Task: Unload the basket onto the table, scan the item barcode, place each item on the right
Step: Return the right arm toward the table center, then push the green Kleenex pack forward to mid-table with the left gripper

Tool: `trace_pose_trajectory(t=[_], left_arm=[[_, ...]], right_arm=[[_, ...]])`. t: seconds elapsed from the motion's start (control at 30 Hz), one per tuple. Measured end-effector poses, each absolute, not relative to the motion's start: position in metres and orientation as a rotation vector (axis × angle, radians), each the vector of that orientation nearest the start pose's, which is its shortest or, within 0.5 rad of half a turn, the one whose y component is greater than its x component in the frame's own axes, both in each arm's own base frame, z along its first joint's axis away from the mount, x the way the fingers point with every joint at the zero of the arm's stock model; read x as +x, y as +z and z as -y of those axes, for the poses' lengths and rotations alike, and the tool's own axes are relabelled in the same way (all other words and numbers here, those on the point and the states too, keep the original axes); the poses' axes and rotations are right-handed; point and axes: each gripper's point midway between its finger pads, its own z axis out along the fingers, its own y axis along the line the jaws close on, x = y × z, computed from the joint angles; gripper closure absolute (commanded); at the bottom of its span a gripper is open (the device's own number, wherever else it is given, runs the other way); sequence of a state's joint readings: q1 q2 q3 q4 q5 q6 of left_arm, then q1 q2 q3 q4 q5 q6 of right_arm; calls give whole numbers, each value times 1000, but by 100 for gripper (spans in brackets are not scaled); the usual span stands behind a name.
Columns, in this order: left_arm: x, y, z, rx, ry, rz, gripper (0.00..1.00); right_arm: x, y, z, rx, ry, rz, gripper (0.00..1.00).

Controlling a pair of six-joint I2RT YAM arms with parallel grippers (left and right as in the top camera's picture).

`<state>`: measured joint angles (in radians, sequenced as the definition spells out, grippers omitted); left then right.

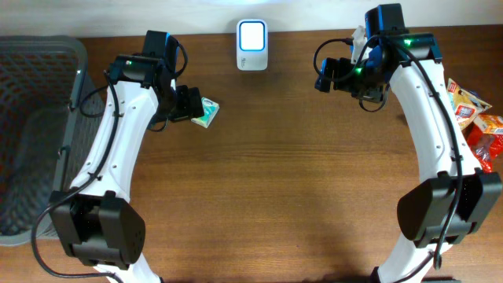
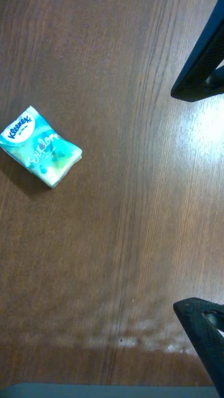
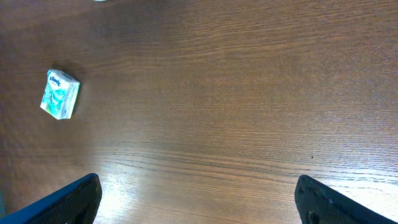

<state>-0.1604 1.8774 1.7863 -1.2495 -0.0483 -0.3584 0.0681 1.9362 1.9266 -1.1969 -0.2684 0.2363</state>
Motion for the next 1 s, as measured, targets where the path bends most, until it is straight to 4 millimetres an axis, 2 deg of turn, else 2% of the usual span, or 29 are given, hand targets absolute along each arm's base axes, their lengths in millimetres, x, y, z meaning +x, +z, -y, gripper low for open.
trace_pose_trajectory(t=[0.23,0.43,0.5,0.6,0.73,0.8,0.87,1.0], left_arm=[[401,163,57,-295,-19,-2891,1],[420,169,62,-289,-68,-2814,1],[421,169,70,-284,-130,-2818,1],[437,177,86,-244,-251,-2751,1],[449,183,110,-36,-305,-2694,1],[452,176,122,121,-289,-2685,1],[456,164,131,228,-263,-2684,5],[472,116,139,373,-107,-2712,20]], right_arm=[[441,194,-76,165,450,-2785,1],[441,194,-76,166,450,-2785,1],[441,194,-76,165,450,-2785,1],[441,194,-76,165,450,-2785,1],[441,194,-76,166,450,-2785,1],[441,194,-76,165,450,-2785,2],[441,194,-76,166,450,-2785,1],[441,194,-76,165,450,-2785,1]])
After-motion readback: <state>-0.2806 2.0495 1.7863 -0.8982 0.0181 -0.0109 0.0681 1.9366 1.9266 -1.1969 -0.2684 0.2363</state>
